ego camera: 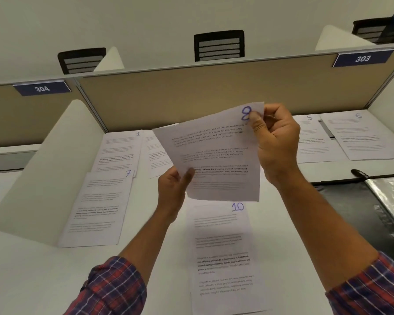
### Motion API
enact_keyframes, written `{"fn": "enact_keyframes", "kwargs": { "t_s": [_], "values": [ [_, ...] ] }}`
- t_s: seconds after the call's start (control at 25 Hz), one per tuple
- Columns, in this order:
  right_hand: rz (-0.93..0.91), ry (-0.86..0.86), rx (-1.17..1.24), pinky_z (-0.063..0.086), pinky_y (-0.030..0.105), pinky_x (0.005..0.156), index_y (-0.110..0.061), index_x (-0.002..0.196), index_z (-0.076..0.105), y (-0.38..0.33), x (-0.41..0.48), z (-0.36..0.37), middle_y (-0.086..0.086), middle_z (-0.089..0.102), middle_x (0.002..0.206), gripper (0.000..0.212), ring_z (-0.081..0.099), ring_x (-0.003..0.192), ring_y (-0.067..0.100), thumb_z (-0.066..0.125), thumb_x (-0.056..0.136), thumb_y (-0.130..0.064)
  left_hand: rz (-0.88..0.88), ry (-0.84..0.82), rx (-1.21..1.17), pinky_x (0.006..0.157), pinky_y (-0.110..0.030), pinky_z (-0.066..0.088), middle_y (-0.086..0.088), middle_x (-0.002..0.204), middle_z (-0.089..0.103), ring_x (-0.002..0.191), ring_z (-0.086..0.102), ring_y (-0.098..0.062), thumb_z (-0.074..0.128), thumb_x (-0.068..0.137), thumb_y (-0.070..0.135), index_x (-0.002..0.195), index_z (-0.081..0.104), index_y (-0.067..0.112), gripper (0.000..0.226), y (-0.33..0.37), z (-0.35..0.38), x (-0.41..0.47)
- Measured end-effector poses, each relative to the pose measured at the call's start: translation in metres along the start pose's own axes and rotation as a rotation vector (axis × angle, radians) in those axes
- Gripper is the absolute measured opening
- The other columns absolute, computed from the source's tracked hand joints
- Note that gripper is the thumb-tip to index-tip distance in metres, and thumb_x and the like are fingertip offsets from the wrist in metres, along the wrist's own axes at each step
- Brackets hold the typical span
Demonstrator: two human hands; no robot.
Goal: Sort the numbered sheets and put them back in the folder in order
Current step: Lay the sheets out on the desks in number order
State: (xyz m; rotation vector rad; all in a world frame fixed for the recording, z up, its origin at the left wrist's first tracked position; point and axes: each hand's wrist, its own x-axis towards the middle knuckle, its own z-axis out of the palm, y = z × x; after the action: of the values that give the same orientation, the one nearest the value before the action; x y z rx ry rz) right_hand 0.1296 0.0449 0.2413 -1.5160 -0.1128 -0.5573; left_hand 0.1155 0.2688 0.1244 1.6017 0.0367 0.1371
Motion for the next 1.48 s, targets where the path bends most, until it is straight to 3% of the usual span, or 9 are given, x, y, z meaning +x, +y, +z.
{"fn": "enact_keyframes", "kwargs": {
  "t_s": [0.2, 0.44, 0.56, 0.64, 0.8, 1.0, 1.08, 1.24, 1.48],
  "values": [
    [0.245, -0.074, -0.017, 0.065, 0.039, 0.074, -0.015, 0.117, 0.063, 0.040, -0.017, 0.033, 0.006, 0.079, 0.105, 0.020, 0.078, 0.093, 0.023, 0.065, 0.103, -0.029, -0.135, 0.079, -0.104, 0.085, -0.038, 0.063, -0.002, 0.112, 0.079, 0.101, 0.075, -0.025, 0.068, 0.101, 0.021, 0.116, 0.075, 0.013, 0.019, -0.013, -0.045, 0.006],
    [0.523, -0.111, -0.276, 0.062, 0.027, 0.075, -0.018, 0.110, 0.069, 0.121, -0.086, 0.084, -0.002, 0.075, 0.104, 0.010, 0.073, 0.094, 0.016, 0.064, 0.103, -0.022, -0.313, 0.147, -0.063, 0.083, -0.038, 0.064, 0.000, 0.103, 0.080, 0.098, 0.077, -0.024, 0.070, 0.100, 0.019, 0.110, 0.076, 0.015, 0.013, -0.039, -0.106, 0.020],
    [0.626, -0.111, -0.350, 0.063, 0.037, 0.082, -0.014, 0.107, 0.071, 0.154, -0.113, 0.111, -0.001, 0.075, 0.102, 0.011, 0.073, 0.093, 0.019, 0.063, 0.103, -0.020, -0.297, 0.180, 0.197, 0.086, -0.042, 0.063, 0.004, 0.105, 0.077, 0.100, 0.075, -0.024, 0.072, 0.098, 0.020, 0.113, 0.069, 0.024, 0.016, -0.062, -0.130, 0.023],
    [0.689, -0.114, -0.355, 0.063, 0.037, 0.081, -0.014, 0.104, 0.071, 0.167, -0.125, 0.129, -0.002, 0.075, 0.099, 0.011, 0.073, 0.091, 0.020, 0.063, 0.103, -0.020, -0.226, 0.221, 0.451, 0.097, -0.045, 0.059, 0.000, 0.121, 0.068, 0.112, 0.068, -0.025, 0.075, 0.095, 0.019, 0.136, 0.057, 0.022, 0.044, -0.079, -0.145, 0.021],
    [0.781, -0.126, -0.403, 0.064, 0.042, 0.083, -0.012, 0.099, 0.071, 0.187, -0.142, 0.157, 0.000, 0.074, 0.097, 0.012, 0.073, 0.089, 0.021, 0.063, 0.102, -0.021, -0.042, 0.010, 0.982, 0.124, -0.052, 0.026, -0.010, 0.166, 0.031, 0.152, 0.028, -0.030, 0.066, 0.098, 0.046, 0.161, 0.029, 0.019, 0.077, -0.118, -0.173, 0.014],
    [0.798, -0.176, -0.558, 0.059, 0.035, 0.078, -0.004, 0.098, 0.069, 0.205, -0.151, 0.174, 0.008, 0.074, 0.100, 0.015, 0.071, 0.094, 0.026, 0.063, 0.102, -0.017, 0.018, -0.349, 1.313, 0.127, -0.051, -0.001, -0.006, 0.175, 0.005, 0.161, 0.002, -0.027, 0.010, 0.093, 0.073, 0.165, 0.019, 0.023, 0.088, -0.145, -0.186, 0.010],
    [0.797, -0.215, -0.636, 0.055, 0.031, 0.082, -0.004, 0.109, 0.069, 0.208, -0.154, 0.179, 0.008, 0.073, 0.111, 0.016, 0.070, 0.103, 0.028, 0.066, 0.101, -0.019, 0.022, -0.417, 1.385, 0.126, -0.052, -0.005, -0.006, 0.175, 0.001, 0.161, -0.001, -0.027, 0.002, 0.087, 0.074, 0.166, 0.018, 0.023, 0.095, -0.153, -0.190, 0.009],
    [0.701, -0.246, -0.801, 0.051, 0.037, 0.102, -0.006, 0.139, 0.057, 0.207, -0.153, 0.189, 0.012, 0.062, 0.135, 0.048, 0.061, 0.124, 0.028, 0.070, 0.099, -0.029, 0.044, -0.412, 1.390, 0.126, -0.057, 0.004, -0.008, 0.173, 0.017, 0.160, 0.015, -0.031, 0.015, 0.091, 0.074, 0.161, 0.033, 0.022, 0.089, -0.163, -0.194, 0.006],
    [0.479, -0.297, -1.001, 0.039, 0.041, 0.115, -0.009, 0.149, 0.048, 0.217, -0.110, 0.204, 0.011, 0.052, 0.151, 0.054, 0.050, 0.138, 0.029, 0.059, 0.104, -0.037, 0.092, -0.366, 1.320, 0.125, -0.058, 0.013, -0.010, 0.167, 0.032, 0.156, 0.025, -0.031, 0.033, 0.095, 0.071, 0.152, 0.047, 0.021, 0.076, -0.167, -0.194, 0.020]
  ]
}}
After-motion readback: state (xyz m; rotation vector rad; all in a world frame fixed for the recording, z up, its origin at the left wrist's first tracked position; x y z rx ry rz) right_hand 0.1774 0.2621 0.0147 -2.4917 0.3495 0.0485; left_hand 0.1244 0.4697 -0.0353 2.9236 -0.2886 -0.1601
